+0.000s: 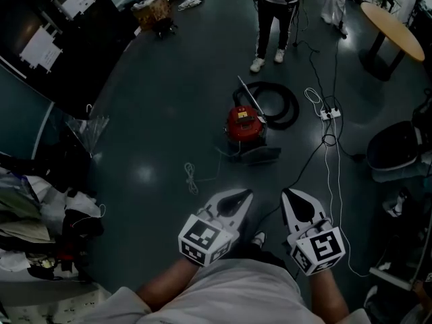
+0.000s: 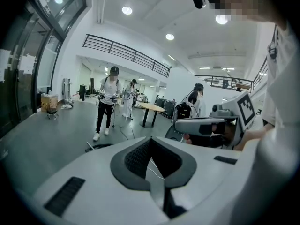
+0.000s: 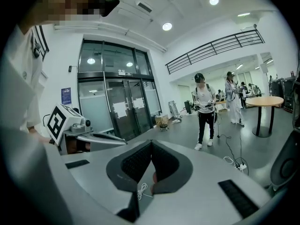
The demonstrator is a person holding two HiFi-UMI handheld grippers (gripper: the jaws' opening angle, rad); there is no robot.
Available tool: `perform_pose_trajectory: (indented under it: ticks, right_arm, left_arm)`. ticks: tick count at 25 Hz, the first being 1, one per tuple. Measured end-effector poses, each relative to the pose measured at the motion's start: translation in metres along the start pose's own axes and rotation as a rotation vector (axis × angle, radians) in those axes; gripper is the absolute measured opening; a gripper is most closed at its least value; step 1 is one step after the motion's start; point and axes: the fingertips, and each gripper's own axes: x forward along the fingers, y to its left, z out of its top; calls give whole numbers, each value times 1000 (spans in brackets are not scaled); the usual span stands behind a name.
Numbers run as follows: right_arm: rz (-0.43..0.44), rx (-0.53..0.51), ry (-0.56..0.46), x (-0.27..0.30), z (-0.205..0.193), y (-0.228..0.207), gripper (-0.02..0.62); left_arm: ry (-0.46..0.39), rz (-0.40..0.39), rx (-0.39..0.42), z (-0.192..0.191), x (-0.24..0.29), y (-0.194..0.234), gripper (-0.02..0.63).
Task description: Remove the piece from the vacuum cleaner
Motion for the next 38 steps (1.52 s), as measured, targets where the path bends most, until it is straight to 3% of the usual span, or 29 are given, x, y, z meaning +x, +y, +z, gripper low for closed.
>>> perform_pose_trajectory:
  ticks: [8, 14, 22, 25, 29, 38]
  right_arm:
    - [-19, -4, 25, 87, 3, -19, 16]
    - [-56, -2, 40, 152, 10, -41, 17]
    - [-93, 4, 88, 203, -11, -101, 17]
    - [-96, -9, 144, 229, -38, -138, 17]
    - [-38, -20, 234, 272, -96, -182, 17]
    - [109, -217, 498, 380, -303, -275, 24]
  left_arm:
    - [6, -59, 39, 1, 45, 70, 6]
    - [-22, -127, 78, 22, 82, 122, 6]
    - [-21, -138, 68, 25, 141, 174, 6]
    - [-26, -136, 50, 15, 171, 192, 6]
    - [-53, -103, 34, -6, 217, 223, 6]
    - [-49, -21, 6, -98, 327, 290, 6]
